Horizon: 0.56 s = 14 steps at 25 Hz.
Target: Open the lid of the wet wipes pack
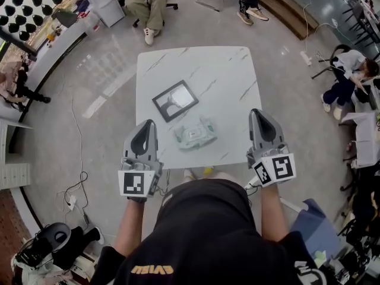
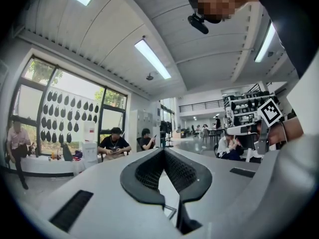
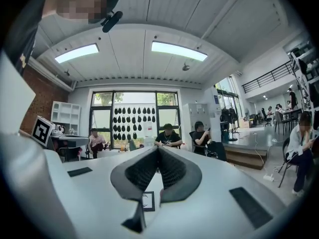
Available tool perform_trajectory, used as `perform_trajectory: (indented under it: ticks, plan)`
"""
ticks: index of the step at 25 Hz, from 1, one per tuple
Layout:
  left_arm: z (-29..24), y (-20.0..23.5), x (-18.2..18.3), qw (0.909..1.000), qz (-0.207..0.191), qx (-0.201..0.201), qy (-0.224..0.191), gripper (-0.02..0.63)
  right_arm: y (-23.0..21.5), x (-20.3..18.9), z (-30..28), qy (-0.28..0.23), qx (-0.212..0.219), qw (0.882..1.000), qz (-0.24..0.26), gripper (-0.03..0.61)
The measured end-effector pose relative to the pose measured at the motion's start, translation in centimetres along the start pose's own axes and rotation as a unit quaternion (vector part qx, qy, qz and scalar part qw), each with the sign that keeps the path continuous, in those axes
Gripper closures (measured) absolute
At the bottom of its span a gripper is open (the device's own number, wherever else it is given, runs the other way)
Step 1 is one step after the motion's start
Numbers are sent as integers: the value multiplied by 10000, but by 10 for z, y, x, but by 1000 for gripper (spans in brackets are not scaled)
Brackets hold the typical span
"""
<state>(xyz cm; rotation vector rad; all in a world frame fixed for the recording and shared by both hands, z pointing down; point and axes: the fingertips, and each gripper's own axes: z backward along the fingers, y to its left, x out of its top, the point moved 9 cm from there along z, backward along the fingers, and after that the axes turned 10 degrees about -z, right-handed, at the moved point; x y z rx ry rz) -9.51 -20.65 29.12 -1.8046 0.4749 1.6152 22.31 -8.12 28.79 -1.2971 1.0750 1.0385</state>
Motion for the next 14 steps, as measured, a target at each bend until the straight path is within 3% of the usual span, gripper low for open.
perform_trajectory:
  ticks: [7,14]
  plan:
    - [9,-1,0,9991,417,41,-67,595,-1,-2,3,82,86,9999,67,577]
    - [11,-3,-4,9997,183,-81,144,595,9,-7,-4,204,431,9986,246,577]
